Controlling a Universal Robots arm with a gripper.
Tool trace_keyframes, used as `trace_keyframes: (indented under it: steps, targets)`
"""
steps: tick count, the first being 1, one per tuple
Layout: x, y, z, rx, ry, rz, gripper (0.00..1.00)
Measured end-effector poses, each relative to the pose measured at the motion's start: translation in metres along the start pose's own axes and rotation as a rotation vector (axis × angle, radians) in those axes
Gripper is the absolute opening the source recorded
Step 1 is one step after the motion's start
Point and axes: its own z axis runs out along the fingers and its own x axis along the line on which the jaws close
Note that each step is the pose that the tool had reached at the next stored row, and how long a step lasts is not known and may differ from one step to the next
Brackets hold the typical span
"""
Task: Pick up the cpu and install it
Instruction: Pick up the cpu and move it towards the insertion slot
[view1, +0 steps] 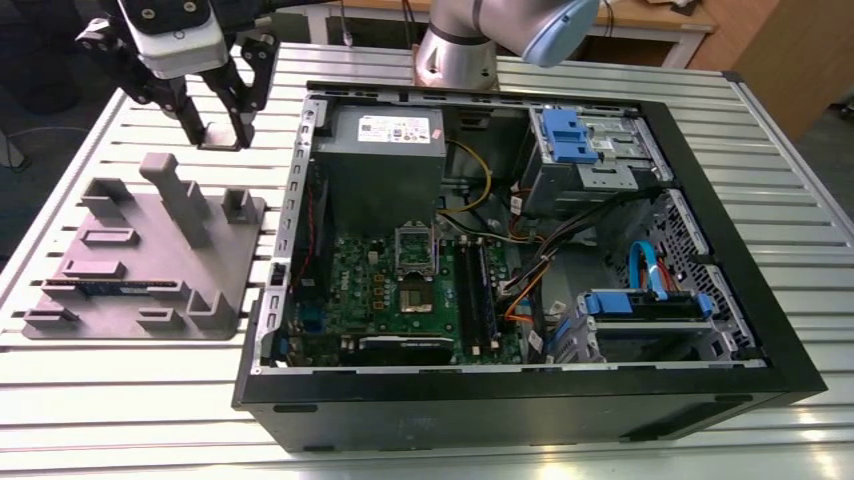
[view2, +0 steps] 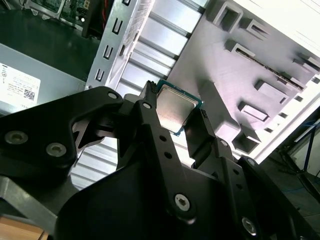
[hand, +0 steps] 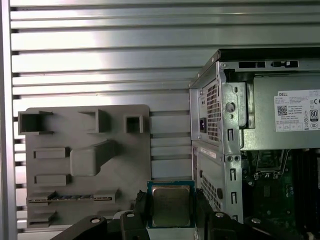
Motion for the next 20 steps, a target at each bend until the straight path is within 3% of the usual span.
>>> trace_keyframes:
  steps: [20]
  targets:
    - [-0.0238,0.0013,0.0007,0.0,0.0,0.0,0.47]
